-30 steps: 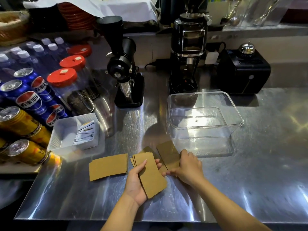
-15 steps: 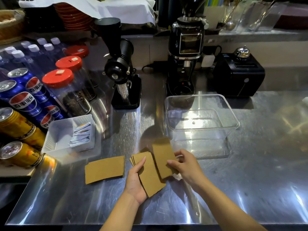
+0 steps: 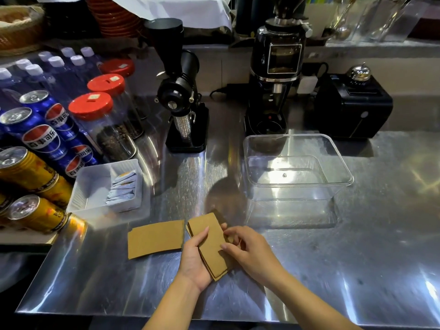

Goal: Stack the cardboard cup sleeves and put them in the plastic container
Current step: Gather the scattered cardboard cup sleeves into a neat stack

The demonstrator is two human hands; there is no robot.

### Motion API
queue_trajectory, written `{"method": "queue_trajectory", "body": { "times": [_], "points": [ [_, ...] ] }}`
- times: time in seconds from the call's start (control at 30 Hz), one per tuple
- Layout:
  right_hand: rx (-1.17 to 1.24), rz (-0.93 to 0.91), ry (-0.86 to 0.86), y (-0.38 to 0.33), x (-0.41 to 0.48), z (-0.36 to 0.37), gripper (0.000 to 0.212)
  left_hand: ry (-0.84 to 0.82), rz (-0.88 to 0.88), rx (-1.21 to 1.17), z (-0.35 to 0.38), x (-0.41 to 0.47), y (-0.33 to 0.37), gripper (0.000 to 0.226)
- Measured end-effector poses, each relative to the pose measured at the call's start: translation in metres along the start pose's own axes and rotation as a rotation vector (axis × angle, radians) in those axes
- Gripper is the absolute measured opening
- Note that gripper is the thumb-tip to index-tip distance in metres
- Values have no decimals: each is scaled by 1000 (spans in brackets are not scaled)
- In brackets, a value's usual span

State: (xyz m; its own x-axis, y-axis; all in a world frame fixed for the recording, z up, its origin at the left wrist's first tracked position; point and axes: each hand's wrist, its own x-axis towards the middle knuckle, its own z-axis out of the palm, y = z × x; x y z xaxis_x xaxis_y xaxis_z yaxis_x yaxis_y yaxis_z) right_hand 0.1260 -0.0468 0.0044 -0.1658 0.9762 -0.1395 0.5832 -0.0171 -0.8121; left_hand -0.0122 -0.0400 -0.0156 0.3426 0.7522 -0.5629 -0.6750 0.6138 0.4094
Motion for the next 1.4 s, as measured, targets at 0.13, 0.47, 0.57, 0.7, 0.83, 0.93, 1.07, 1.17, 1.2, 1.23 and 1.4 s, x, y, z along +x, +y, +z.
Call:
{"method": "queue_trajectory", "body": {
  "times": [0.13, 0.47, 0.57, 0.7, 0.83, 0.93, 1.07, 1.17, 1.2, 1.23, 1.4],
  "points": [
    [-1, 24, 121, 3, 8, 3, 18, 32, 51, 3, -6, 0, 5, 34],
    [-426, 227, 83, 27, 26, 15, 62, 98, 104, 6, -21, -1, 14, 34],
    [-394, 274, 57, 26, 32, 13, 59, 109, 101, -11, -22, -2, 15, 33],
    [-206, 315, 32, 23, 35, 6, 47, 110, 132, 9, -23, -1, 16, 31],
    [-9, 325, 37, 23, 33, 0, 37, 116, 134, 25, -20, 1, 16, 31],
    [169, 326, 159, 23, 32, -4, 29, 108, 107, 15, -15, 0, 17, 36],
    [439, 325, 253, 22, 27, -11, 29, 143, 102, 18, -10, 3, 16, 40],
    [562, 305, 230, 19, 25, -13, 28, 138, 81, -7, -5, 7, 14, 36],
    [596, 298, 218, 17, 26, -13, 27, 127, 72, -11, -3, 9, 13, 36],
    [614, 289, 208, 16, 26, -13, 27, 108, 67, -7, -2, 10, 13, 38],
    [606, 230, 103, 12, 23, -8, 28, 60, 63, -13, 2, 17, 12, 45]
  ]
}}
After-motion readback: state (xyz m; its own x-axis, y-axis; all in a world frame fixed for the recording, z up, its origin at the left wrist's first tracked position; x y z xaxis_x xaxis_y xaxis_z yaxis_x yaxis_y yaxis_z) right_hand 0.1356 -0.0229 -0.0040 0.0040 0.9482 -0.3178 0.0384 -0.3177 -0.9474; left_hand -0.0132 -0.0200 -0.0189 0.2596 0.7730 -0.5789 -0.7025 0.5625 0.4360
